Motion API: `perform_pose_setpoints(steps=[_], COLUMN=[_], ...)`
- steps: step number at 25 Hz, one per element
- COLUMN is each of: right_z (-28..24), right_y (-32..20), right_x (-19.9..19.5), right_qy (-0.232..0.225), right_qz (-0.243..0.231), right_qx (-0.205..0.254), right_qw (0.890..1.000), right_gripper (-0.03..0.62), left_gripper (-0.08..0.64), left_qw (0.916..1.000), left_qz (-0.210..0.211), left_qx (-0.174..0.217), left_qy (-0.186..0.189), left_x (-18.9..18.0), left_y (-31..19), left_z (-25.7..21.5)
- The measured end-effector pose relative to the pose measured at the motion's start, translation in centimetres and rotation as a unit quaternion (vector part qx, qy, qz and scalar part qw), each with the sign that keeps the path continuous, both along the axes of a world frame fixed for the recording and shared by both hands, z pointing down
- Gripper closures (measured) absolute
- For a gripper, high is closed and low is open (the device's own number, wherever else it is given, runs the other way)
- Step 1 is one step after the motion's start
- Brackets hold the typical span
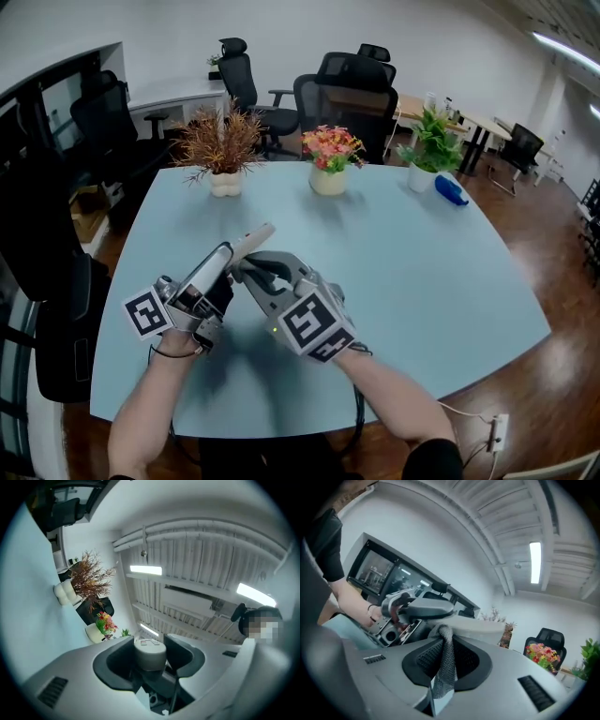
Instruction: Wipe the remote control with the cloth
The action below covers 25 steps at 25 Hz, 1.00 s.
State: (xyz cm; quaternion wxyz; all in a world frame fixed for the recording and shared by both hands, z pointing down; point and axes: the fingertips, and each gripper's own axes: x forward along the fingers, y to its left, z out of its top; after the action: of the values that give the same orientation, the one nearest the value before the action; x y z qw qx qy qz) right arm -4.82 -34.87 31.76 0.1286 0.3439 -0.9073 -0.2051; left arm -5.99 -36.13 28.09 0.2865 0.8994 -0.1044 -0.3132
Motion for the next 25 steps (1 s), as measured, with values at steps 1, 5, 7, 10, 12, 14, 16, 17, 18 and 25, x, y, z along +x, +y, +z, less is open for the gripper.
perform_pose_setpoints(steps=[1,5,7,10,12,14,16,17,18,25], right_z=[-0.7,-3.3,-5.0,-7.6,-7.8,-6.5,-4.4,-3.3,-2.6,-7.6], right_y=[-0.4,-1.4,-1.2,-1.3,-1.9,-2.3,-1.4,-0.6,0.2,-0.4], right_x=[0.8,3.7,4.9,7.5,9.0,8.4,5.2,3.4,2.0,6.8], right_qy=[-0.015,-0.063,-0.098,-0.163,-0.189,-0.170,-0.104,-0.066,-0.037,-0.162], right_qz=[0.012,0.046,0.051,0.065,0.076,0.070,0.036,0.016,0.000,0.047], right_qx=[0.002,0.021,0.038,0.058,0.052,0.036,0.029,0.033,0.041,0.076], right_qw=[1.000,0.997,0.993,0.983,0.978,0.982,0.994,0.997,0.998,0.983], right_gripper=[0.565,0.565,0.565,0.565,0.565,0.565,0.565,0.565,0.565,0.565], left_gripper=[0.371,0.371,0.371,0.373,0.373,0.373,0.373,0.373,0.373,0.373], left_qw=[0.9999,0.9993,0.9986,0.9979,0.9970,0.9952,0.9948,0.9953,0.9960,0.9952], left_qz=[0.003,0.016,0.030,0.059,0.072,0.072,0.064,0.060,0.057,0.085], left_qx=[0.007,0.017,0.020,0.014,0.003,0.005,0.018,0.024,0.028,0.048], left_qy=[-0.013,-0.030,-0.037,-0.020,0.027,0.066,0.077,0.073,0.063,0.013], left_x=[0.3,0.6,1.0,1.4,0.8,-0.2,-0.7,-0.6,-0.4,1.3], left_y=[0.2,0.7,1.0,1.4,1.4,1.5,1.6,1.7,1.7,2.6], left_z=[0.1,0.1,0.1,0.0,-0.6,-1.4,-1.8,-1.9,-1.8,-1.4])
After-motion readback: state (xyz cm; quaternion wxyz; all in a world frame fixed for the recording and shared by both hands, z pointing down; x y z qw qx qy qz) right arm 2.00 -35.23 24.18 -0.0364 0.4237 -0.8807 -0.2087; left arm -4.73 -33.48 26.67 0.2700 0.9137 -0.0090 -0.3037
